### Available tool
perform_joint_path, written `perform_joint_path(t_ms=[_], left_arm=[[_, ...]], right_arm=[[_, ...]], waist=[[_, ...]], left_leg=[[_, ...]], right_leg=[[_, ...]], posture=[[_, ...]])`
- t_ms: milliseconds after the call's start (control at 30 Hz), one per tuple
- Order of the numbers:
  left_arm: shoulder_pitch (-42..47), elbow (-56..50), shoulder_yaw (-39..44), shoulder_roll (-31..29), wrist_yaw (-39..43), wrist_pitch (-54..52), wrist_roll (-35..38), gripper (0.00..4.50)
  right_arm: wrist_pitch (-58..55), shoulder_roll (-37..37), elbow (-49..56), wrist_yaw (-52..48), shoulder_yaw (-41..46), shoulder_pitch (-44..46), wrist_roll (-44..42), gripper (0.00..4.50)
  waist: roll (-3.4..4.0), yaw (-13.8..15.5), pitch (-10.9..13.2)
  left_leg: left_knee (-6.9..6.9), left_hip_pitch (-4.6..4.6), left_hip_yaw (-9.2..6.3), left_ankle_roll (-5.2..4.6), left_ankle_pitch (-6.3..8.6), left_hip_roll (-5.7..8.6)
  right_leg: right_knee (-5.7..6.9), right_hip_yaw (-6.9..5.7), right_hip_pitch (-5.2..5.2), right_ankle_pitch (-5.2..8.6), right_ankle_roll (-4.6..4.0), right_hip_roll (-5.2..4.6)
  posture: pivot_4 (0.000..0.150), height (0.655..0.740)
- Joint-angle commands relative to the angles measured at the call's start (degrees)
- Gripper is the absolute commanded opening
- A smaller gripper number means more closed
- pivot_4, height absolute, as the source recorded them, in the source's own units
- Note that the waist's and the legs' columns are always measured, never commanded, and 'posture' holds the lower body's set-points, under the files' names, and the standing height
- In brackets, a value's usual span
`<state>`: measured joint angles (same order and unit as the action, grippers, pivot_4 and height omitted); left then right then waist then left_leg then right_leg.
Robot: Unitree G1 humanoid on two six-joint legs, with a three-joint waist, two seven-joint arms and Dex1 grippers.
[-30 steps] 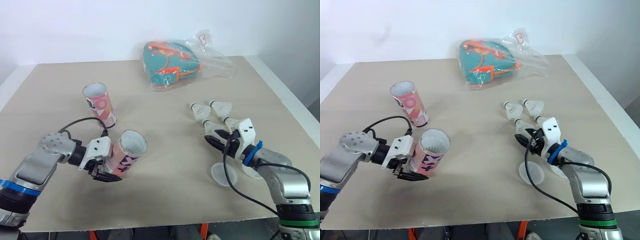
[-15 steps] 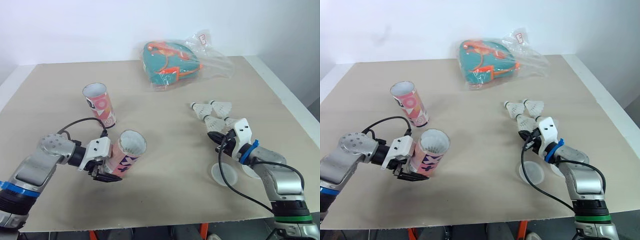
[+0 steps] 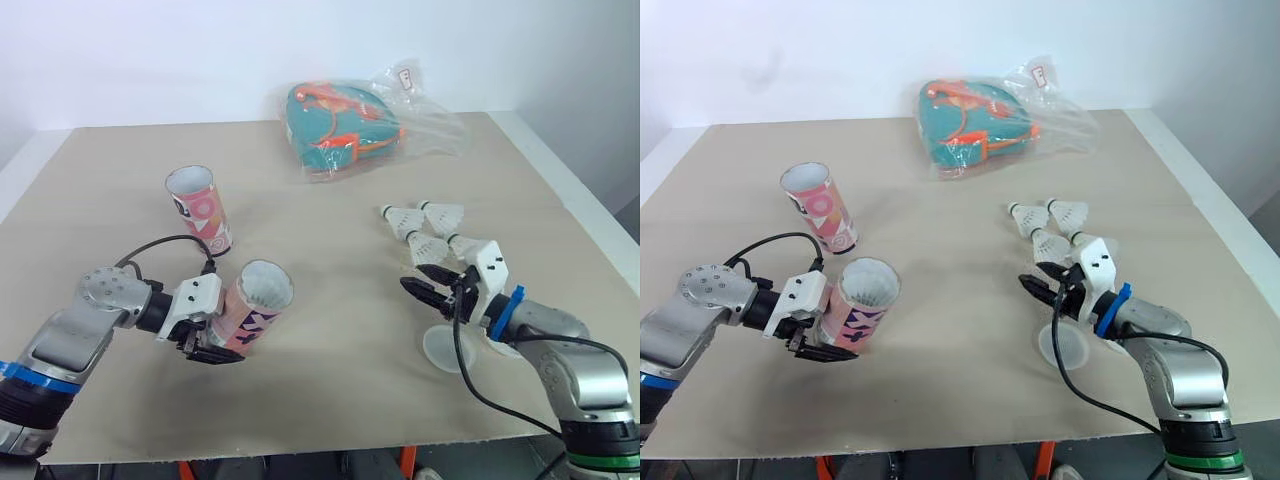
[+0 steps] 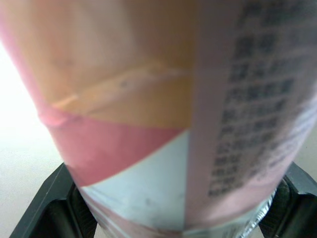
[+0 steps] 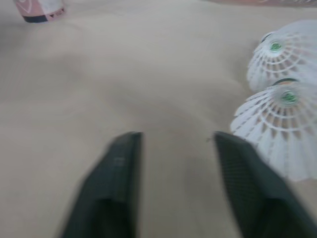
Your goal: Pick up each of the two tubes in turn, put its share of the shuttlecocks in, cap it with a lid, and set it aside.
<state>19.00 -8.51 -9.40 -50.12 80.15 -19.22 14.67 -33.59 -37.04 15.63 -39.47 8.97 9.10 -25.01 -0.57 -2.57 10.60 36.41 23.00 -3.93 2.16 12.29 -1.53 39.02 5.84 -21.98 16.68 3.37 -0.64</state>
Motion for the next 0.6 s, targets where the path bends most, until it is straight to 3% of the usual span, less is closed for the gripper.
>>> perform_joint_path(t_ms=[33,600], left_arm=[[-0.92,0.32,-3.26,0.56,0.22,-0.93,-0.95,3.65],[-0.58,1.17,-4.03,1.11,0.23,0.22,-1.3,3.65]], right_arm=[[-1.85,-0.38,3.41,1.11,0.93,0.19,-1.0,3.3],[1.95,5.06,-4.41,10.15,-1.4,7.11,6.47,3.3]], waist=[[0.0,-0.01,0.0],[0.01,0.15,0.0]], left_leg=[[0.0,0.0,0.0,0.0,0.0,0.0],[0.0,0.02,0.04,0.0,0.0,0.05]], right_leg=[[0.0,0.0,0.0,0.0,0.0,0.0],[-0.01,0.05,-0.01,0.01,0.03,-0.05]], posture=[[0.15,0.7387],[0.15,0.7387]])
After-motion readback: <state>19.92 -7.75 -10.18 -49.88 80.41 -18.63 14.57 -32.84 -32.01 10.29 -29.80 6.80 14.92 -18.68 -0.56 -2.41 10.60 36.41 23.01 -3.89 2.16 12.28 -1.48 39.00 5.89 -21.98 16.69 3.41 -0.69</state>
